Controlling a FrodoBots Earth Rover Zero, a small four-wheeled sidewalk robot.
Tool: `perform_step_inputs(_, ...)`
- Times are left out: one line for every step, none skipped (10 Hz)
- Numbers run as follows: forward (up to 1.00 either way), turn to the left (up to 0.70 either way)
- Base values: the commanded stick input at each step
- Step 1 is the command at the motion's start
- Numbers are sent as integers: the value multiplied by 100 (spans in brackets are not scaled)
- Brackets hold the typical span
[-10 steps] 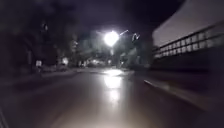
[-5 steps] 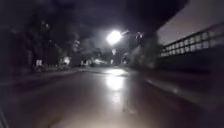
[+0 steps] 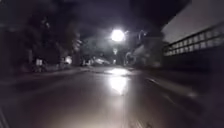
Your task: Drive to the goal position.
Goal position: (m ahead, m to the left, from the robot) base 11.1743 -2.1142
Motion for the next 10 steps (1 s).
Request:
perform_step_inputs(70, -34)
perform_step_inputs(70, -35)
perform_step_inputs(70, -35)
perform_step_inputs(70, -35)
perform_step_inputs(70, -35)
perform_step_inputs(70, -35)
perform_step_inputs(70, -35)
perform_step_inputs(70, -35)
perform_step_inputs(70, -35)
perform_step_inputs(70, -35)
